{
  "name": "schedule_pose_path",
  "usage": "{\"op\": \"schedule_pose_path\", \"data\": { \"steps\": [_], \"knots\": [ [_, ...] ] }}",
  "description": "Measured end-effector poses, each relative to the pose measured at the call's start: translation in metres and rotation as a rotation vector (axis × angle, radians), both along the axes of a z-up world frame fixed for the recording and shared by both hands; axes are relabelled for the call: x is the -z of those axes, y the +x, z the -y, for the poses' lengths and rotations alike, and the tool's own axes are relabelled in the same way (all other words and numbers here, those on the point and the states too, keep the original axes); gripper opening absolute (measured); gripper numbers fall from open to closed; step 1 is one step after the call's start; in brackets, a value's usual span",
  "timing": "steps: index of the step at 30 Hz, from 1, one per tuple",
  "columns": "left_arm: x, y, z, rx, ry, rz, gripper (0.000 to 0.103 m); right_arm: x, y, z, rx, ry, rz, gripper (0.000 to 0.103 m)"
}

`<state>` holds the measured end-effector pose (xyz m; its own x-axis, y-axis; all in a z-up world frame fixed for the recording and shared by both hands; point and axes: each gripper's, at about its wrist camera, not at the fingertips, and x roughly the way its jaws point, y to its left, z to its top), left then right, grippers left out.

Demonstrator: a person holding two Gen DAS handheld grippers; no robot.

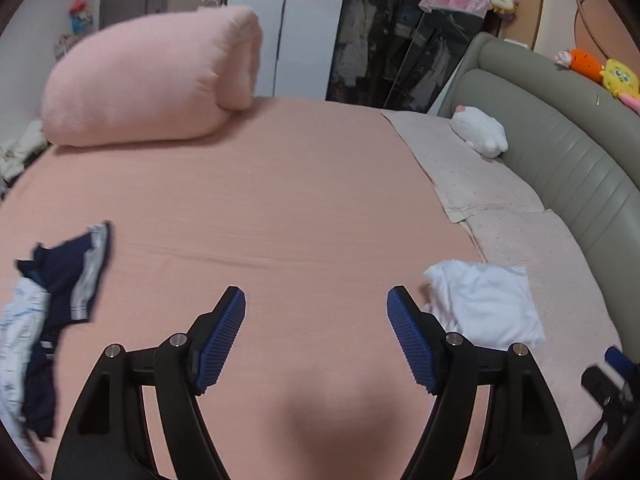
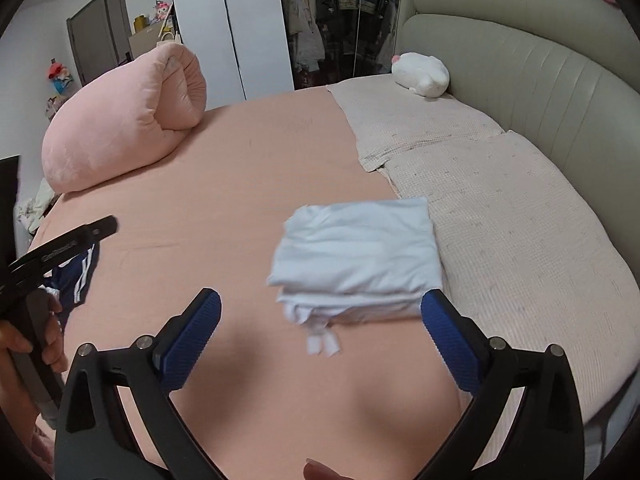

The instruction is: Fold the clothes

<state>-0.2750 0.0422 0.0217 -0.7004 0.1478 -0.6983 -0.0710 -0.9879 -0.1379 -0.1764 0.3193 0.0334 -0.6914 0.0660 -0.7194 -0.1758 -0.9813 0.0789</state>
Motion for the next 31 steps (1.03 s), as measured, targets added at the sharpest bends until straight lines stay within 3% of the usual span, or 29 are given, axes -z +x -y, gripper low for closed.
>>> {"op": "schedule_pose_path", "data": {
  "steps": [4,13,16,22,31],
  "knots": [
    [-0.017,0.052,0.036,-0.007,-0.042,-0.019,0.078,-0.018,0.027,0.043,-0.039,0.038,-0.008,0.102],
    [-0.033,0.163,0.085,-0.053,-0.057,-0.072,0.08,-0.034,0.1,0.115,-0.036,0.081,0.007,0.102],
    [-0.043,0.202,0.088,-0.057,-0.037,-0.097,0.081,-0.039,0.128,0.133,-0.056,0.073,0.004,0.102],
    [-0.051,0.271,0.087,-0.052,-0.027,-0.064,0.081,-0.05,0.182,0.153,-0.132,0.104,-0.012,0.102],
    [-0.05,0.334,0.076,-0.034,-0.017,-0.083,0.081,-0.045,0.259,0.151,-0.107,0.071,-0.019,0.102]
  ]
}}
